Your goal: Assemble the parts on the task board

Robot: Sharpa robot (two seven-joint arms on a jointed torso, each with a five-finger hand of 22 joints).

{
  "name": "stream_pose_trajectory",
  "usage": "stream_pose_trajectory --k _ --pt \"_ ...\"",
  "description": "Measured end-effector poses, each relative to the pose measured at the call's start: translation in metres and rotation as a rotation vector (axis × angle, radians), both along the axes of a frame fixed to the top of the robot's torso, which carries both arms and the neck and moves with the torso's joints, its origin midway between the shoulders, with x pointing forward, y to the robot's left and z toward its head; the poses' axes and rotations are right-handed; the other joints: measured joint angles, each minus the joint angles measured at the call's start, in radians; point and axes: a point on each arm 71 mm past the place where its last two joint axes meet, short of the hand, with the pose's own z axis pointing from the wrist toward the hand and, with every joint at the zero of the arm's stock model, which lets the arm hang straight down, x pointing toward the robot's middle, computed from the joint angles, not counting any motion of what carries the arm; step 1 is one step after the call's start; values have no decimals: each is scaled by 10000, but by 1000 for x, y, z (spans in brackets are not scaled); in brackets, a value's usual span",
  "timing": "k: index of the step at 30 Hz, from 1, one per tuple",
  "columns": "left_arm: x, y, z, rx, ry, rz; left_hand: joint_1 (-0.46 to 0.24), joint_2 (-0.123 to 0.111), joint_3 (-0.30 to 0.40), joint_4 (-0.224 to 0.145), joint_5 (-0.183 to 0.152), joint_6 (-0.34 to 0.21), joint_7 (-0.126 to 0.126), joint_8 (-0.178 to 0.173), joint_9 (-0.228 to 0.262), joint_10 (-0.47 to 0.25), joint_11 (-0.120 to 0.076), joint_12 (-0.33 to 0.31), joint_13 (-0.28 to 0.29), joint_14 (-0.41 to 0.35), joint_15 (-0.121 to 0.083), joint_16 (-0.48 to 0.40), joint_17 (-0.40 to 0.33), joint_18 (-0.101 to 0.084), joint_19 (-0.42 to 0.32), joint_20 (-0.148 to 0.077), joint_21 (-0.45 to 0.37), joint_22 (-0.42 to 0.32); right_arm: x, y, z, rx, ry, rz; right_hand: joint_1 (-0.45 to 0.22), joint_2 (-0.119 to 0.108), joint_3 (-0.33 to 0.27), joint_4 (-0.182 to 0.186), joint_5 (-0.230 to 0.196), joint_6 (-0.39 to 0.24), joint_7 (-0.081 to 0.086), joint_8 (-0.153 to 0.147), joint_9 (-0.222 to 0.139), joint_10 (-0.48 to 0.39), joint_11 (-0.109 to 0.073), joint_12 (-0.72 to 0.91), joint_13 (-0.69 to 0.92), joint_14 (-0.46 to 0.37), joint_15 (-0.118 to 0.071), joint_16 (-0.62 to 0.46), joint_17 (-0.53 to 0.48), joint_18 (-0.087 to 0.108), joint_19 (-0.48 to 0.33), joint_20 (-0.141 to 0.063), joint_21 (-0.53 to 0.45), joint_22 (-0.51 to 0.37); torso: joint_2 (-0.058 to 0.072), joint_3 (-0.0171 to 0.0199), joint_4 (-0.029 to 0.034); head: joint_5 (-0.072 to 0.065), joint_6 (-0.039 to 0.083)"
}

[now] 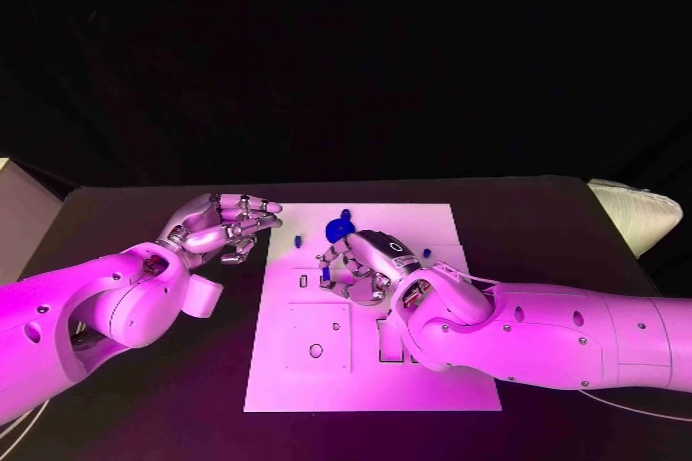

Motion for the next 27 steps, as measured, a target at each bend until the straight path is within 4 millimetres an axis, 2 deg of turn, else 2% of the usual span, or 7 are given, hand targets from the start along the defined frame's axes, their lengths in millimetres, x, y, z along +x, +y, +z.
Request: stream_pose_trajectory --k 3,27 --pt "0 0 0 4 6 1 0 0 0 0 0 0 0 0 0 0 0 0 0 0 0 0 0 0 0 0 0 0 0 0 -3 -141 -13 -58 -10 -10 0 0 0 10 -10 -13 4 0 0 0 0 0 0 0 0 0 0 0 0 0 3 8 0 10 -27" --pt "0 1 -1 28 44 4 0 0 0 0 0 0 -1 0 14 0 0 0 20 0 0 0 10 0 0 0 0 0 3 -2 -12 -718 -203 -302 -10 -11 -2 0 -1 6 -8 19 -20 -1 0 0 -3 0 1 0 -1 -1 0 1 0 6 15 2 -8 56 -175"
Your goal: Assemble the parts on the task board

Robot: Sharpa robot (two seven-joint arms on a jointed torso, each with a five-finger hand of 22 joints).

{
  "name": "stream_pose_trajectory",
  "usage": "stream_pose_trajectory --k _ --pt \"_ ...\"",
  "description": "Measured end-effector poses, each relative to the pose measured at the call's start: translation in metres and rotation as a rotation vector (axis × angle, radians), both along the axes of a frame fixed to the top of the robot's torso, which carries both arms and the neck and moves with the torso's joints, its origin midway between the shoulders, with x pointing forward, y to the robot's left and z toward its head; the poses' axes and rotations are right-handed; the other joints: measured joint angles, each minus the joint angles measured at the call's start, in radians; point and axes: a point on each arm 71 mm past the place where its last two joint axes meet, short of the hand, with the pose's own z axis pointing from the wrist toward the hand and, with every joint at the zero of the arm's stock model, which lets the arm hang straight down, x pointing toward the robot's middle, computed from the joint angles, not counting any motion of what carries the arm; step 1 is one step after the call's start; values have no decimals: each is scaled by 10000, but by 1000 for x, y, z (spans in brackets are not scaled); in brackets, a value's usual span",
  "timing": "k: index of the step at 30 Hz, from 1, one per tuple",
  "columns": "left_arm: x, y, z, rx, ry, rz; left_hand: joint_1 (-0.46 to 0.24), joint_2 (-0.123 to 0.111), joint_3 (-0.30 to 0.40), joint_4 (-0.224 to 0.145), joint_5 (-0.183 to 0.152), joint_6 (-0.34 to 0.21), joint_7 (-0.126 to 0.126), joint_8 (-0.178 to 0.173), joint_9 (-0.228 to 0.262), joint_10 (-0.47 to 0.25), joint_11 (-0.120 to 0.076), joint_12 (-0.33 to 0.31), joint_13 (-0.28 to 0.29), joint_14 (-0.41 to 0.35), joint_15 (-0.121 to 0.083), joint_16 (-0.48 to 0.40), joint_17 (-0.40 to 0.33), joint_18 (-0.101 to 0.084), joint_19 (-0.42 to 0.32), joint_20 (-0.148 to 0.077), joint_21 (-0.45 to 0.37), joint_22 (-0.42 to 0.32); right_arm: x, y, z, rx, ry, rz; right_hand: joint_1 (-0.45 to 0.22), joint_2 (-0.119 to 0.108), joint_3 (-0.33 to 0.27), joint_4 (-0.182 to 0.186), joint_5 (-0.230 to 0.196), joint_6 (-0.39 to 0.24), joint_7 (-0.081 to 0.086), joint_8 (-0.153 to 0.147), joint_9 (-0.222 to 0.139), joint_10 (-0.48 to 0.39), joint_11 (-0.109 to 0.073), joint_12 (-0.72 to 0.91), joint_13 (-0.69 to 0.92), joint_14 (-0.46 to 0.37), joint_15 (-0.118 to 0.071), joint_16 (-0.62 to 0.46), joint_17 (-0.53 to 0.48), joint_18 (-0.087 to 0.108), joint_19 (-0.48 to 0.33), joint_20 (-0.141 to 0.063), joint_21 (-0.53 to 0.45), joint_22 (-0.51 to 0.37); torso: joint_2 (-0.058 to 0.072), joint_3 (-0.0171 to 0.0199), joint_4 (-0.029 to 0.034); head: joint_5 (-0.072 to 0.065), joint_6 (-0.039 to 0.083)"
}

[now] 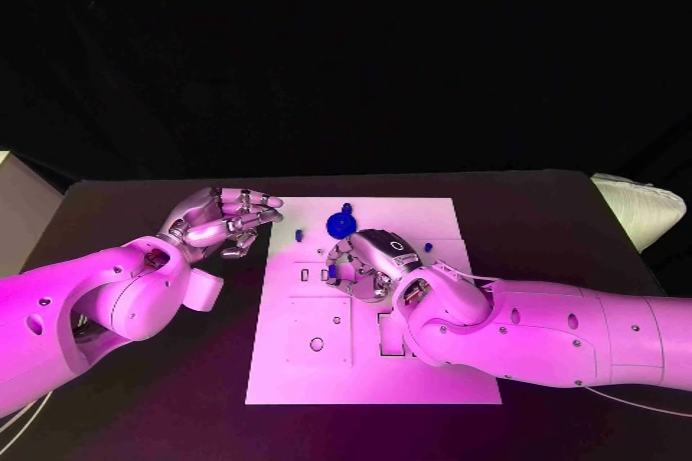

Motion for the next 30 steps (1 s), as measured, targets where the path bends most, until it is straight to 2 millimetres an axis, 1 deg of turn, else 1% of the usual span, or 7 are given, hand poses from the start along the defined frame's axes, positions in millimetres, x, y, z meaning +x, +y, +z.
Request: stream_pose_trajectory --k 3,8,15,18,20,30 --pt "0 0 0 2 4 0 0 0 0 0 0 0 0 0 0 0 0 0 0 0 0 0 0 0 0 0 0 0 0 0 -1 -31 -6 -3 -52 -53 0 0 0 -1 0 -6 1 0 0 0 -1 0 0 0 0 1 0 0 0 0 -5 -1 0 0 -29" --pt "0 0 0 7 9 4 0 0 0 0 0 0 0 0 -1 0 0 0 0 0 0 0 0 0 0 0 0 0 0 0 -2 -68 -9 7 -52 -53 0 0 0 -2 2 -6 2 0 0 0 -1 0 0 0 0 0 0 0 0 -1 -11 -1 -4 0 -72" --pt "0 1 0 11 18 0 0 0 0 0 0 0 0 0 -1 0 0 0 0 0 0 0 -1 0 0 0 0 0 0 0 -2 -116 -20 18 -147 -147 -28 28 0 -4 3 44 8 0 0 0 -2 0 0 0 -1 0 0 0 0 -2 -12 3 -11 0 -97" --pt "0 1 -1 14 22 0 0 0 0 0 0 0 0 0 -1 0 0 0 0 0 0 0 1 0 0 0 0 1 0 0 -2 -138 -13 34 -147 -147 -55 55 0 -4 4 45 8 0 0 0 -2 0 0 0 0 0 0 0 0 -2 -12 5 -11 -5 -106" --pt "1 1 -1 15 24 0 0 0 0 0 0 0 0 0 -1 0 0 0 -1 0 0 0 7 0 0 0 0 0 0 0 -2 -152 -10 42 -200 -200 -55 55 1 -4 4 46 7 0 0 0 -2 0 0 0 -1 1 0 0 0 -3 -11 5 -10 -10 -110" --pt "1 1 -1 23 34 5 0 0 0 0 0 0 0 0 -3 0 0 0 -1 0 0 0 7 0 0 0 0 0 0 1 -4 -213 32 74 -248 -248 -99 99 3 -85 18 81 -26 0 0 0 -3 0 0 0 8 0 0 0 0 -4 -13 2 -4 -11 -134"
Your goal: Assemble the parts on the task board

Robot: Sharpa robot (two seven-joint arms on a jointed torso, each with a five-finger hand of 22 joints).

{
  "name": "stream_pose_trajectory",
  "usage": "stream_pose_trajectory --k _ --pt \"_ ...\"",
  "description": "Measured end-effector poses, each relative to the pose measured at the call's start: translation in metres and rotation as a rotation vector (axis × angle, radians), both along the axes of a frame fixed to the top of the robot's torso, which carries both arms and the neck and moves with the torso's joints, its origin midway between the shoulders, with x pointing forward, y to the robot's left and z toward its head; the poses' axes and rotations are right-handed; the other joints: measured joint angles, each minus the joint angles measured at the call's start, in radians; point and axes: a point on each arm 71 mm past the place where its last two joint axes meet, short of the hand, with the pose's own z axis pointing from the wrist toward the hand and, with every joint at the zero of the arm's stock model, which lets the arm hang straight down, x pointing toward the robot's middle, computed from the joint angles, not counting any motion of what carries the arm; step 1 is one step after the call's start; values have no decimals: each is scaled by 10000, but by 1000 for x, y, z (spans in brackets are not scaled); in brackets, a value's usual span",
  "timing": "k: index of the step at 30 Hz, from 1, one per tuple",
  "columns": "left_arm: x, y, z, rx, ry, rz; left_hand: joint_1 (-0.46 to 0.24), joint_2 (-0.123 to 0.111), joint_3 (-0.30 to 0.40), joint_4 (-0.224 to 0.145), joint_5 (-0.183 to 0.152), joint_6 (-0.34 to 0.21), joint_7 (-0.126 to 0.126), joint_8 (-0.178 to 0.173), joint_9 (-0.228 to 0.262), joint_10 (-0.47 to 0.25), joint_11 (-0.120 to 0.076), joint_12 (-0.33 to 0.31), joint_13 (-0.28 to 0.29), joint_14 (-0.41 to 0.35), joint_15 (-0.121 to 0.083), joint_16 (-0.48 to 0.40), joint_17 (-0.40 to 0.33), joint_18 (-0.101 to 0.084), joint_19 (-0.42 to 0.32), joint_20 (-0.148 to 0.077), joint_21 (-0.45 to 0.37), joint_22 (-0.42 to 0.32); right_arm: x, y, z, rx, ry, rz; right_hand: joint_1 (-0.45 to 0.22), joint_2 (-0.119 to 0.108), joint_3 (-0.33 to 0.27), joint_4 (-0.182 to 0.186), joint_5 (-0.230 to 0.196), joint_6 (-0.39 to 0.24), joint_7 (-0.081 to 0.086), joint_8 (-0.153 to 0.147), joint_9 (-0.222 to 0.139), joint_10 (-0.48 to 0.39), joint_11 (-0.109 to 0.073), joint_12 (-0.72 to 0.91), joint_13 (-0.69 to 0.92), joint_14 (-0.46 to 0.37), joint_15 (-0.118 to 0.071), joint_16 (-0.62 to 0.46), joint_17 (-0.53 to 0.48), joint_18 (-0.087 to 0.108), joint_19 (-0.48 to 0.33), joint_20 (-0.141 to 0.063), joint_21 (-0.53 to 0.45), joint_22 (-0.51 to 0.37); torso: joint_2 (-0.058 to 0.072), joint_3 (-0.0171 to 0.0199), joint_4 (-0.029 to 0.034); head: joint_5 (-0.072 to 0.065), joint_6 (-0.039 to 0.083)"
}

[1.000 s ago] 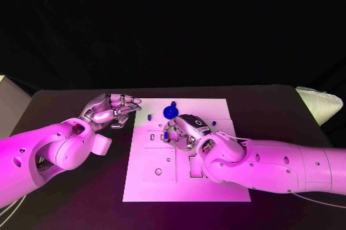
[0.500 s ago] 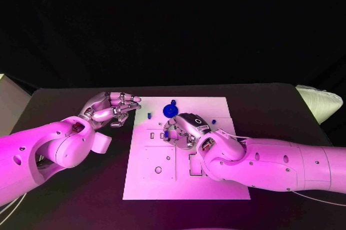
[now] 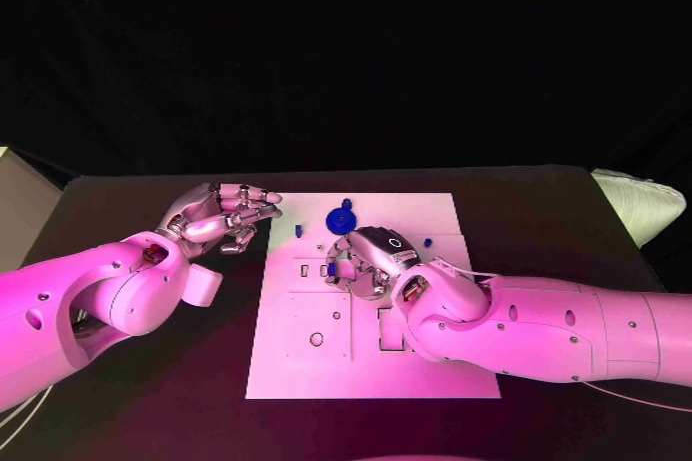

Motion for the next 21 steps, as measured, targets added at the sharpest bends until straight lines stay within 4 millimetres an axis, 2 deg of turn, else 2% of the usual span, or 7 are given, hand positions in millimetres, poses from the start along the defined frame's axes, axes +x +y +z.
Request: stream_pose_trajectory --k 2,4,14,18,19,21 --pt "0 0 0 1 1 2 0 0 0 0 0 0 0 0 0 0 0 0 0 0 0 0 0 0 0 0 0 0 0 0 0 -11 7 4 0 0 -25 25 0 -50 49 -41 -3 0 0 0 0 0 0 0 0 0 0 0 0 0 0 0 0 2 -1" --pt "0 0 0 2 2 2 0 0 0 0 0 0 0 0 0 0 0 0 0 0 0 0 -1 0 0 0 0 0 0 0 0 -24 15 9 0 0 -25 25 1 -86 15 -49 -21 0 0 0 0 0 0 0 0 0 0 0 0 0 0 0 -4 3 -1" --pt "0 1 0 10 7 16 0 0 0 0 0 0 0 0 -1 0 0 0 -1 0 0 0 -2 0 0 0 0 0 0 0 -2 -106 76 17 -66 -66 -96 96 1 -213 73 -88 -61 0 0 0 2 0 0 0 -1 0 0 0 0 -1 -1 -1 -9 -17 -12" --pt "0 1 0 12 8 19 0 0 0 0 0 0 0 0 -1 0 0 0 -1 0 0 0 -2 0 0 0 0 0 0 0 -2 -110 79 14 -119 -118 -207 207 2 -416 166 -197 -121 3 10 0 8 -4 4 0 -2 1 0 0 0 -2 -1 -1 -6 -19 -13" --pt "0 1 0 13 9 21 0 0 0 0 0 0 0 0 -1 0 0 0 -1 0 0 0 -2 0 0 0 0 0 0 0 -2 -112 81 10 -171 -171 -309 247 -59 -532 203 -251 -152 -10 101 -19 8 -37 37 0 -2 0 0 0 0 -2 -1 0 -5 -20 -14" --pt "0 1 0 14 10 23 0 0 0 0 0 0 0 0 -1 0 0 0 -1 0 0 0 -2 0 0 0 0 0 0 0 -2 -112 81 7 -171 -171 -388 304 -106 -605 248 -278 -181 -8 100 -102 8 -11 64 0 -2 0 0 0 0 -2 -1 0 -4 -20 -14"
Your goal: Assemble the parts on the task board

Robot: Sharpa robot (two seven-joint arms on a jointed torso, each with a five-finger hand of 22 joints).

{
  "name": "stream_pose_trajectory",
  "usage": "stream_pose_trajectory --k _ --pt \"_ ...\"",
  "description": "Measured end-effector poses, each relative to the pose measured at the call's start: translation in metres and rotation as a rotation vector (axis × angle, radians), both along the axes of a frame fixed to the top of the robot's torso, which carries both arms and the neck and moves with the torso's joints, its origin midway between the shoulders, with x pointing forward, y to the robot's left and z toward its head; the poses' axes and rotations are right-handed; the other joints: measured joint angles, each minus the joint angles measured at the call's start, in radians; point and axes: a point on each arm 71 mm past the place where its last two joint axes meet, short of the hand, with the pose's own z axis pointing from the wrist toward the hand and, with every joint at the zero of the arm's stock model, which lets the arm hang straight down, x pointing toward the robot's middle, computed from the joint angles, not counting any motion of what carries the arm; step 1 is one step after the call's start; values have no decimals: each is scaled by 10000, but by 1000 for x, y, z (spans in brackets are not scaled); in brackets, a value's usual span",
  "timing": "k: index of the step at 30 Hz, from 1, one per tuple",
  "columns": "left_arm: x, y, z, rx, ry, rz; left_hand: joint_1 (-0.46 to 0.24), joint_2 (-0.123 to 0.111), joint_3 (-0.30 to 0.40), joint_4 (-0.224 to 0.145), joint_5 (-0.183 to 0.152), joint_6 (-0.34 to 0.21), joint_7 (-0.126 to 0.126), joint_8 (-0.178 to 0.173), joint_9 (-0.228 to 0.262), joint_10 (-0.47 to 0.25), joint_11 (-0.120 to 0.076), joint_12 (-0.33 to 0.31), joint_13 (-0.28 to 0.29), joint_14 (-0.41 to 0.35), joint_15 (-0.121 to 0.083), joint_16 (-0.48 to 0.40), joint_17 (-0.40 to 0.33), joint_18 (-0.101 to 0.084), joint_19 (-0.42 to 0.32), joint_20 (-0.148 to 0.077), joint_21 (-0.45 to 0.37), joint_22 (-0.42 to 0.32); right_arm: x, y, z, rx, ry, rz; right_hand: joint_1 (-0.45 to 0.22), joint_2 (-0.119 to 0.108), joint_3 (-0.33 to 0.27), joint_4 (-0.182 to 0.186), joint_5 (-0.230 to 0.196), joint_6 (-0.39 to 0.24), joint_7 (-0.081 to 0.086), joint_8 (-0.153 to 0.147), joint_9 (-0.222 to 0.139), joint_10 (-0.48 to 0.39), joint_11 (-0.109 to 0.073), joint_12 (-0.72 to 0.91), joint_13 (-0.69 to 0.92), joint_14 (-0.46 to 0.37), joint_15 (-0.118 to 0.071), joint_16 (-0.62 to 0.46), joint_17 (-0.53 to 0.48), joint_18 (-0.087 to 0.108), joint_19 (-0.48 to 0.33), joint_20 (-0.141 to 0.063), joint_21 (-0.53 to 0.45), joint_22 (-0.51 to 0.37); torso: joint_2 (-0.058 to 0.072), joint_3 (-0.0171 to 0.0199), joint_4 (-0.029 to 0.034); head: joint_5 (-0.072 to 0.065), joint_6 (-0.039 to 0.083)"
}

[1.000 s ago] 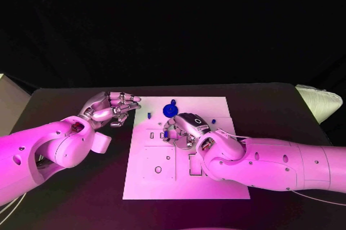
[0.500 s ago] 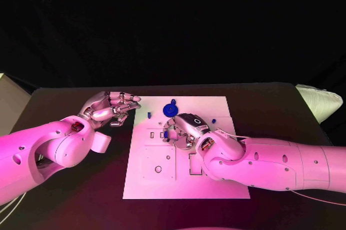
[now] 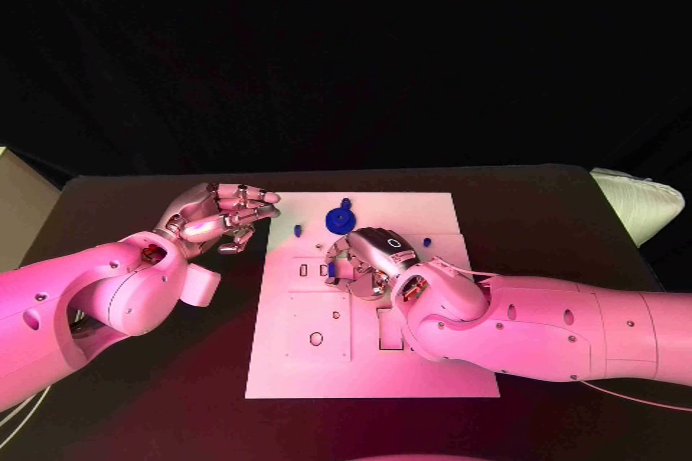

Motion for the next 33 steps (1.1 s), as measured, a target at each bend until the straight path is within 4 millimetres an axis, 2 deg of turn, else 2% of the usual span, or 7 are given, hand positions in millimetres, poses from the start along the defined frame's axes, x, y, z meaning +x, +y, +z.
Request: stream_pose_trajectory --k 17,22,24,26,29,30,33 --pt "0 0 0 15 22 6 -46 46 -30 -26 0 -93 22 -66 15 -75 2 0 30 0 0 0 57 0 0 0 0 20 -4 1 3 272 -123 0 -132 -132 -881 352 -315 -355 104 -147 -108 27 98 -219 -2 -26 119 0 -2 1 0 148 0 7 2 1 -1 -11 -2" --pt "2 1 -2 124 125 46 -542 111 -421 365 0 -329 144 -134 63 -66 40 587 402 230 66 309 497 1 61 60 51 253 -8 -2 8 535 -248 58 -132 -131 -958 361 -315 -356 105 -146 -118 23 101 -219 -3 -25 119 0 -2 1 0 147 0 7 -17 4 -2 10 20" --pt "3 1 -3 234 188 51 -623 115 -647 495 0 -300 116 77 163 72 -22 1205 826 563 6 786 1014 1 151 34 163 453 -7 -5 13 671 -348 106 -131 -131 -1003 342 -315 -467 145 -190 -145 -9 134 -219 -3 -25 119 0 -2 1 0 147 0 7 -33 4 -7 21 32" --pt "4 1 -4 386 259 48 -881 191 -885 717 20 -257 -46 338 310 114 -159 2261 1611 982 -114 1381 1672 -168 343 -50 315 535 -5 -8 19 812 -451 166 -131 -132 -1003 342 -315 -469 147 -195 -149 -9 134 -219 -4 -20 123 0 -2 1 0 147 0 7 -49 11 -8 25 56" --pt "6 1 -7 753 411 29 -1003 235 -1111 1046 42 -368 -187 868 611 -291 -312 4817 3472 1860 -284 3162 3428 -232 434 -141 396 547 0 -15 28 1129 -555 335 -20 -20 -1031 314 -315 -603 175 -244 -178 25 169 -285 -4 -11 175 0 -3 0 0 219 0 6 -89 21 -19 52 66" --pt "7 1 -9 936 486 14 -1122 267 -1127 1298 51 -417 -239 1124 765 -598 -370 6206 4515 1951 -304 3761 3629 -233 434 -141 396 547 2 -18 31 1281 -552 419 -10 -10 -1031 314 -315 -605 177 -244 -178 6 188 -285 -4 -26 190 0 -3 0 0 219 0 6 -105 23 -22 64 69" --pt "9 0 -12 1455 700 -60 -1227 300 -1157 1637 24 -445 -268 1585 1047 -374 -387 8509 6516 1968 -287 4389 3724 -232 454 -161 396 546 8 -26 40 1676 -504 550 189 85 -1031 314 -34 -608 180 -244 -178 -11 205 -325 -5 -26 190 -38 -3 0 0 219 0 5 -165 41 -30 105 75"
